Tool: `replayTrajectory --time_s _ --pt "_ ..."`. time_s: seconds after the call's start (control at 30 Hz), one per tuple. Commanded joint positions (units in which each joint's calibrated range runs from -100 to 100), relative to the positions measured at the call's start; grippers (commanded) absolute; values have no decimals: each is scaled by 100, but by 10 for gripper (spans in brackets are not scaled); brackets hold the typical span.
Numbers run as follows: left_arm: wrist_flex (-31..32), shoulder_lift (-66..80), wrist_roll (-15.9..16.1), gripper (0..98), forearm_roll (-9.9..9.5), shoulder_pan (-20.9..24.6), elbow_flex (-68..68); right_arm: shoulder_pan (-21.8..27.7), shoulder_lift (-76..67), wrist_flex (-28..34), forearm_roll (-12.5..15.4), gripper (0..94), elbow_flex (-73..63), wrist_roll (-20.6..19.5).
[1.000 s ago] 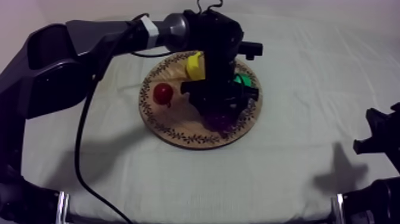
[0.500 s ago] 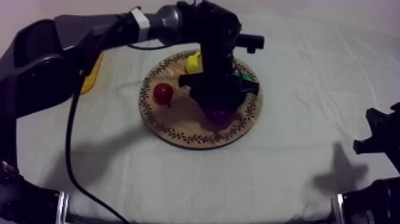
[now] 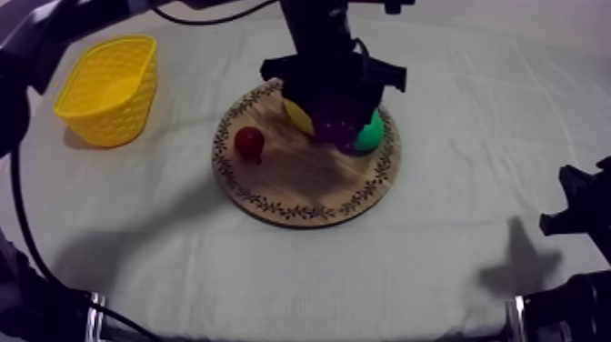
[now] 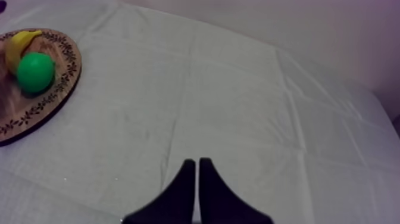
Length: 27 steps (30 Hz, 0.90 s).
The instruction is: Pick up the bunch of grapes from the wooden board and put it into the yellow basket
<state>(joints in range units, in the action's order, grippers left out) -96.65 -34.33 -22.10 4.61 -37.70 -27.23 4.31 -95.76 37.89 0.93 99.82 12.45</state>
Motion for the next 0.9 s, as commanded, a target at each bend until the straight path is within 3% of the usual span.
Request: replayTrajectory --time_s 0.0,0.5,0.67,0.87 --pt "-47 137 5 508 -18 0 1 -2 0 2 2 3 -4 -2" --pt "-177 550 222 514 -164 365 171 -2 0 2 2 3 -4 -2" --pt "-278 627 379 516 -317 676 108 -2 0 2 2 3 -4 -2" --pt "-307 703 589 516 -367 1203 173 -2 0 2 2 3 -4 -2"
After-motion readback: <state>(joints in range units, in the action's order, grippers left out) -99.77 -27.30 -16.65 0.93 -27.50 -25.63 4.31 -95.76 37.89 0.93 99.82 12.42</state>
